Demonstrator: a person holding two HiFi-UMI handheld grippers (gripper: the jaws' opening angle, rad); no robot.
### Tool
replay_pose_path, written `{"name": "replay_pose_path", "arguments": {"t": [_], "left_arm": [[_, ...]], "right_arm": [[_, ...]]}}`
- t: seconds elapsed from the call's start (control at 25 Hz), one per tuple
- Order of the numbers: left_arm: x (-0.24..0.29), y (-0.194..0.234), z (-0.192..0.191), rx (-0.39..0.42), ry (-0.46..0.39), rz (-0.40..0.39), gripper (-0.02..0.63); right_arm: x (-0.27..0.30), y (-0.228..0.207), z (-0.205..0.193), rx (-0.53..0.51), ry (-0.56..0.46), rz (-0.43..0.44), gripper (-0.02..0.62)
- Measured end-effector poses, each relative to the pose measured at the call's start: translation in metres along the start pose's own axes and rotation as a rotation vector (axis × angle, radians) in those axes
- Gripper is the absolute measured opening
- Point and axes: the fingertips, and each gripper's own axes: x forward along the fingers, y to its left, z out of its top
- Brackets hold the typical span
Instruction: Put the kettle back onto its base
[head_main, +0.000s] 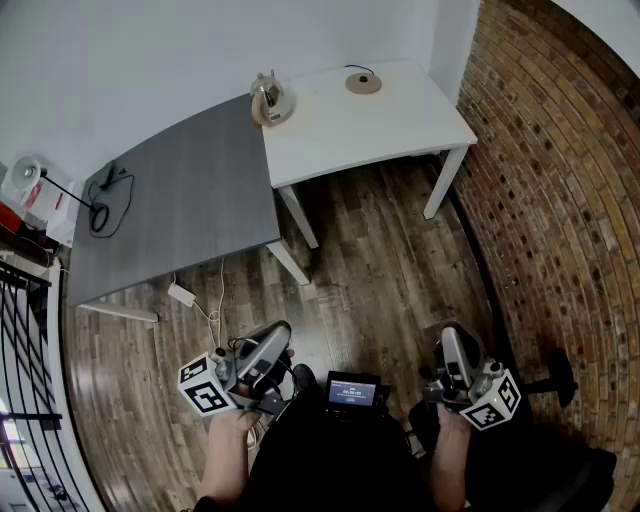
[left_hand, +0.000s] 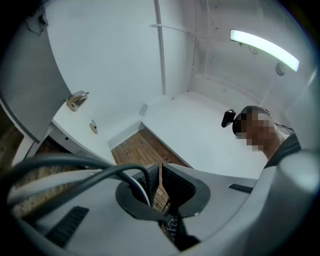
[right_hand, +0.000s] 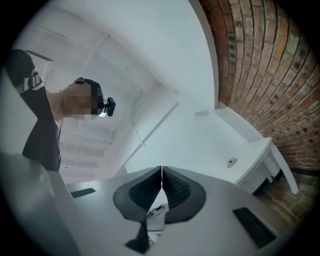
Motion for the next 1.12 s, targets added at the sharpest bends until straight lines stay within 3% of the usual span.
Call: {"name": "replay_pose_path", "arguments": {"t": [0.2,0.84,1.12], "left_arm": [[0.04,-0.016,-0.018,-0.001,0.06,-0.064,0.029],[0.033,-0.016,-0.02,0.034,0.025,-0.003,0.029],[0.03,-0.018,-0.023,0.042,0.009,0.01,0.031]], "right_arm": [[-0.025,-0.011,0.01,-0.005,-0.002,-0.031,0.017],[-0.007,-0.007,0.01,-0.004,0.05,0.055,0.017],[-0.017,-0.015,0.008,0.066,0.013,0.005,0.017]]}}
